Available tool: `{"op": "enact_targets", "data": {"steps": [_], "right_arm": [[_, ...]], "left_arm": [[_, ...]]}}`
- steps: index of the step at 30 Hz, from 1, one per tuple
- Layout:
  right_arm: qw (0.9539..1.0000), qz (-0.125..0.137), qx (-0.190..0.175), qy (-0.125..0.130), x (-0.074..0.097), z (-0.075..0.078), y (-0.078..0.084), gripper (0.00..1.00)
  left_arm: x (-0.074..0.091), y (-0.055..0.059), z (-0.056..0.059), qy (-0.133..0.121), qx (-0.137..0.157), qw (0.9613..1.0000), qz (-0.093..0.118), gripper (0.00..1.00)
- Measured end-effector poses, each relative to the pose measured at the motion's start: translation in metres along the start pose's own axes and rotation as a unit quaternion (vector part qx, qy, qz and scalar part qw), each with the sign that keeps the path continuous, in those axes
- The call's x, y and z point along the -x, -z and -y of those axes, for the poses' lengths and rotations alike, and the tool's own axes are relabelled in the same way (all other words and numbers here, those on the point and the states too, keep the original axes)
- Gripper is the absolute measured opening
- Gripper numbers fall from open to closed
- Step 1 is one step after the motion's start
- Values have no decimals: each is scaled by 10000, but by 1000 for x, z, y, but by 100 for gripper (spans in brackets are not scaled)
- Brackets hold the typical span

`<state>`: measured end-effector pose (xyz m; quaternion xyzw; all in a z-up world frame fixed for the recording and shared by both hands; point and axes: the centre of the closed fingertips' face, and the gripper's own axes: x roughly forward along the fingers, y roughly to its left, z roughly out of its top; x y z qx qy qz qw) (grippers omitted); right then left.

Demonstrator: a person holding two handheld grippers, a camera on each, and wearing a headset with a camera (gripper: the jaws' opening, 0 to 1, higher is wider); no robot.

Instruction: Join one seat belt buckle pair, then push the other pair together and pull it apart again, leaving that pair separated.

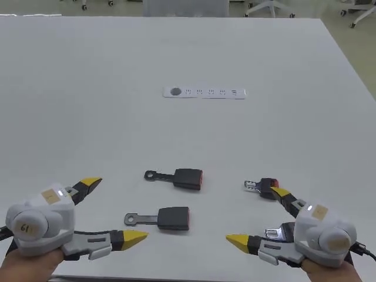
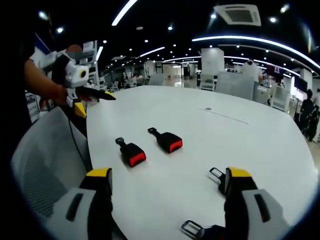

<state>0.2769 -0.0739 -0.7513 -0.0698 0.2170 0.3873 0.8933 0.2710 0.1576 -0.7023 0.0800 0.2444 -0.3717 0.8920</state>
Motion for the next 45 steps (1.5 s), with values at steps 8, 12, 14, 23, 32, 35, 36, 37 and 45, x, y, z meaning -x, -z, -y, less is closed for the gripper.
{"op": "enact_targets", "data": {"steps": [8,12,14,23,32,35,36,37,45], "right_arm": [[10000,-7,-5,13,-1,0,0,95],[10000,17,-27,51,-1,3,-2,96],[10000,32,-51,68,-1,4,-2,96],[9995,240,-206,9,2,8,-15,95],[9997,164,-198,19,-3,6,-13,94],[9996,164,-220,-66,-7,-4,-11,94],[9995,172,-237,-76,-8,-6,-11,94],[9994,186,-277,-88,-10,-8,-11,94],[9988,281,-364,-163,-14,-15,-14,93]], "left_arm": [[-1,-1,-1,18,-8,10000,2,100],[-2,-2,-2,26,-11,10000,12,100],[-2,-2,-2,31,-13,10000,13,100],[-3,-1,-3,74,16,10000,36,100],[-5,-1,-1,115,47,9999,27,100],[-5,1,-1,129,48,9999,8,100],[-6,1,-1,130,48,9999,5,100],[-6,1,-1,132,49,9999,3,100],[-7,1,-1,159,36,9999,-27,100]]}}
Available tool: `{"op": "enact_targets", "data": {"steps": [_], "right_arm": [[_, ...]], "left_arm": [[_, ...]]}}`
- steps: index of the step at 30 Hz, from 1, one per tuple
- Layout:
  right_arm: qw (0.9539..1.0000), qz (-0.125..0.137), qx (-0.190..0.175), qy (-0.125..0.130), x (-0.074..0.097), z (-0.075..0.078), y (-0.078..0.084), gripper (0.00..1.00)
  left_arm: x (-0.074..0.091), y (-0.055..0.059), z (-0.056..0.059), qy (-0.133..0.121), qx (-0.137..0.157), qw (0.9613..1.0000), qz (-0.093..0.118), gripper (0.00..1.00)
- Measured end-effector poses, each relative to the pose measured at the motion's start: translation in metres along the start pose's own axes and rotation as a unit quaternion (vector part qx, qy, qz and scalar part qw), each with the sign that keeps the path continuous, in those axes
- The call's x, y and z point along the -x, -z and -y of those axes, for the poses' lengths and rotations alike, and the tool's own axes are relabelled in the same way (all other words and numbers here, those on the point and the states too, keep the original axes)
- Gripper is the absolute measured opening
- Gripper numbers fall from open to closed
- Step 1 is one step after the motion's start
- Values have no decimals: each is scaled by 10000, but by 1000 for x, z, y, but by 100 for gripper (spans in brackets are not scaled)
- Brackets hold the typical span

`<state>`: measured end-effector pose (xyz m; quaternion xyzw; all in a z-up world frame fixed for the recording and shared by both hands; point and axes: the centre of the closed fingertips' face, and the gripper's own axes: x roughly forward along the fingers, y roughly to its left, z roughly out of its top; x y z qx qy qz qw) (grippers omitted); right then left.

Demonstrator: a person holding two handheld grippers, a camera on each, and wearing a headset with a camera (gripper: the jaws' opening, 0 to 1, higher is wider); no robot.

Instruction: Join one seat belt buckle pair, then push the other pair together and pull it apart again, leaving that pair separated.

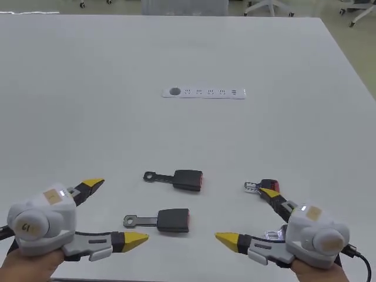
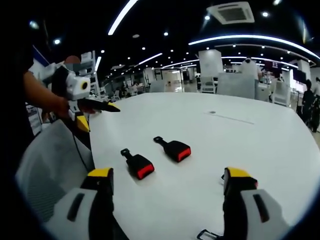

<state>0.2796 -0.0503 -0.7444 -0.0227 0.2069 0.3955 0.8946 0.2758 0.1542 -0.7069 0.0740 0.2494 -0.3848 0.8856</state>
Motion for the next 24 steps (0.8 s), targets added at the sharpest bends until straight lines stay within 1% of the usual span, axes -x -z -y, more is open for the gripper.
{"op": "enact_targets", "data": {"steps": [8,10,15,24], "right_arm": [[10000,33,-35,15,3,1,-1,92],[10000,0,-8,29,4,3,0,92],[10000,13,4,27,7,5,-2,91],[10000,62,-18,59,11,7,-2,90]], "left_arm": [[-2,0,1,26,-10,10000,3,100],[-2,0,1,25,-11,10000,6,100],[-2,1,2,27,-9,10000,2,100],[0,0,4,9,-5,10000,20,100]]}}
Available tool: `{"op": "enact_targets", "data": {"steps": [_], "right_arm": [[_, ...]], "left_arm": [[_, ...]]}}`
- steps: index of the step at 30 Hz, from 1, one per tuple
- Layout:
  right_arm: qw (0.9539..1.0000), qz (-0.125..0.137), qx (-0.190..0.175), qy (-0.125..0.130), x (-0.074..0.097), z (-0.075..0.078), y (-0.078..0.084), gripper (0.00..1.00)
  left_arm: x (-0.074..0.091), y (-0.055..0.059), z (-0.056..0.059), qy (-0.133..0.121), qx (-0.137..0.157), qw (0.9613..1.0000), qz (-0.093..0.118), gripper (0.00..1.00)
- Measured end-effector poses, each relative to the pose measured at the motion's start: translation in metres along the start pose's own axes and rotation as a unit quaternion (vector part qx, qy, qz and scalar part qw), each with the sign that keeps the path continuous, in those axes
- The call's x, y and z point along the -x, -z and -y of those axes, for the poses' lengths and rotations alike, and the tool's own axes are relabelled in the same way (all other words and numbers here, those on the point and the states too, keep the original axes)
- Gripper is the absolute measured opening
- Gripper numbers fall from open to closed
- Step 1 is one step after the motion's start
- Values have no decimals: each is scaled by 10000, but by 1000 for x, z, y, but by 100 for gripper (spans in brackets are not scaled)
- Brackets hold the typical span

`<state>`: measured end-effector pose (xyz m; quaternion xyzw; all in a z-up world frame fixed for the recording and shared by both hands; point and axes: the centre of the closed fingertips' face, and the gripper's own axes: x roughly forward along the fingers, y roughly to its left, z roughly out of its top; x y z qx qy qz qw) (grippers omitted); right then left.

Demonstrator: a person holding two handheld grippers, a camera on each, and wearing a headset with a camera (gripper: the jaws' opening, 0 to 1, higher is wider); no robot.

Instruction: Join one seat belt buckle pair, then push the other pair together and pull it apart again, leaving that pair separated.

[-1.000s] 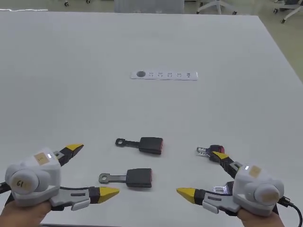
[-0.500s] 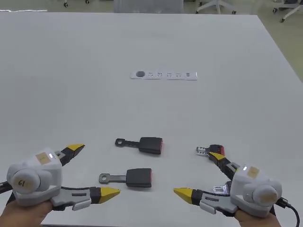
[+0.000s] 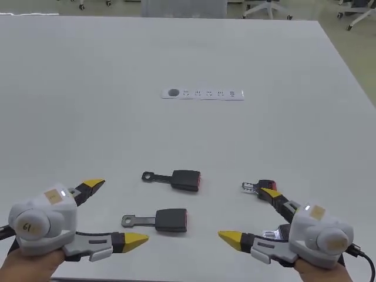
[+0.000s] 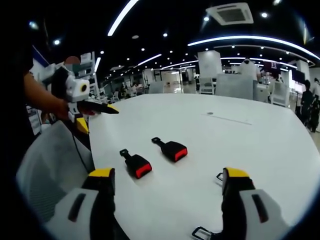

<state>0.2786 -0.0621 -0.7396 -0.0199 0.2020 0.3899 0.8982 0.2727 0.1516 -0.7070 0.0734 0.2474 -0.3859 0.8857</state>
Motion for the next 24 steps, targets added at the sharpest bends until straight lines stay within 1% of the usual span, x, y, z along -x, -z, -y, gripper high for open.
{"op": "enact_targets", "data": {"steps": [6,13,21,24], "right_arm": [[10000,-65,-1,58,4,3,6,91],[9997,-170,81,172,11,9,13,91],[9994,-261,128,197,18,15,17,92],[9991,-340,173,183,21,18,20,92]], "left_arm": [[2,0,2,-6,-13,10000,-8,100],[2,-1,5,3,-24,10000,-16,100],[0,2,8,39,-33,10000,-45,100],[-2,3,6,43,-28,10000,-45,100]]}}
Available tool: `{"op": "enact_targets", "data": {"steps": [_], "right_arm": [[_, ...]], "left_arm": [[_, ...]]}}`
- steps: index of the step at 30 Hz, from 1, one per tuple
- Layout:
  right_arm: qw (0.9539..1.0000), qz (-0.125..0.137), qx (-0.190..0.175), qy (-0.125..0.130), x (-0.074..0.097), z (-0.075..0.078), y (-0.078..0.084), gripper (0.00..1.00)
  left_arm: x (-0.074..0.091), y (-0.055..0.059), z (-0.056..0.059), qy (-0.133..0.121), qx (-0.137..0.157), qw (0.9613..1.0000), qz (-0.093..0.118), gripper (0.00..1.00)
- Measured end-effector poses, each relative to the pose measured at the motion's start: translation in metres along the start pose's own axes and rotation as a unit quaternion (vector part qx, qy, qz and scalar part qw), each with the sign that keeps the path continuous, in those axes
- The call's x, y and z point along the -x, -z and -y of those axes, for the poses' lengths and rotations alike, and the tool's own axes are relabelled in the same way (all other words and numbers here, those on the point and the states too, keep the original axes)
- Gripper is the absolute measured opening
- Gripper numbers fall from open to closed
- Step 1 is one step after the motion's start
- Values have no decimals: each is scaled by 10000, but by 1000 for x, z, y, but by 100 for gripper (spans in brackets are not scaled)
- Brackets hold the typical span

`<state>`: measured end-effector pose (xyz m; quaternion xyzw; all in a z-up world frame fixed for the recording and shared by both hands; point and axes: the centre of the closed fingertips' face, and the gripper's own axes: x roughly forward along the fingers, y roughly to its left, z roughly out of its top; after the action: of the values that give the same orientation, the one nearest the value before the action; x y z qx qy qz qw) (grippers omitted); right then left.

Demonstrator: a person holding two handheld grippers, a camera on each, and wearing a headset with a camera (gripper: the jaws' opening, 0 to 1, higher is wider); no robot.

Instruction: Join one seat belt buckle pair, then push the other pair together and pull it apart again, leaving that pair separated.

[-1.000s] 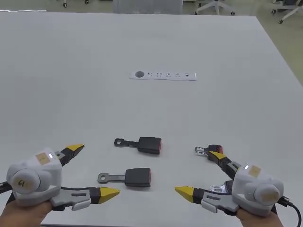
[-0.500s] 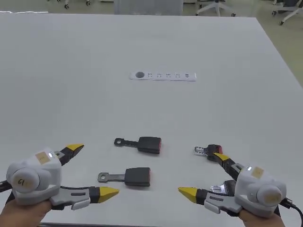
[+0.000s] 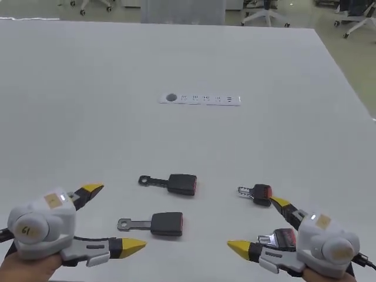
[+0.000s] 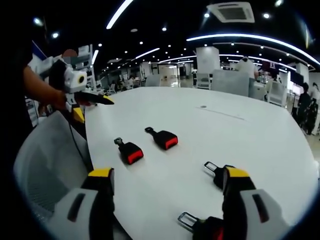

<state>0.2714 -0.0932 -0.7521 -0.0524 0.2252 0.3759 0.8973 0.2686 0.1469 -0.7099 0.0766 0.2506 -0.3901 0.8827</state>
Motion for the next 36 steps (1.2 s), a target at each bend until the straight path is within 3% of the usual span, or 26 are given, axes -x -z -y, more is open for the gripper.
{"op": "enact_targets", "data": {"steps": [16,21,28,36], "right_arm": [[9983,-538,183,-107,23,28,30,89],[9968,-724,255,-215,27,35,41,87],[9935,-1018,360,-363,32,43,57,86],[9862,-1424,517,-673,36,45,79,82]], "left_arm": [[-16,1,1,83,-57,9998,-143,100],[-26,7,5,162,-128,9994,-281,100],[-40,17,9,272,-194,9984,-456,99],[-54,25,12,387,-195,9974,-570,95]]}}
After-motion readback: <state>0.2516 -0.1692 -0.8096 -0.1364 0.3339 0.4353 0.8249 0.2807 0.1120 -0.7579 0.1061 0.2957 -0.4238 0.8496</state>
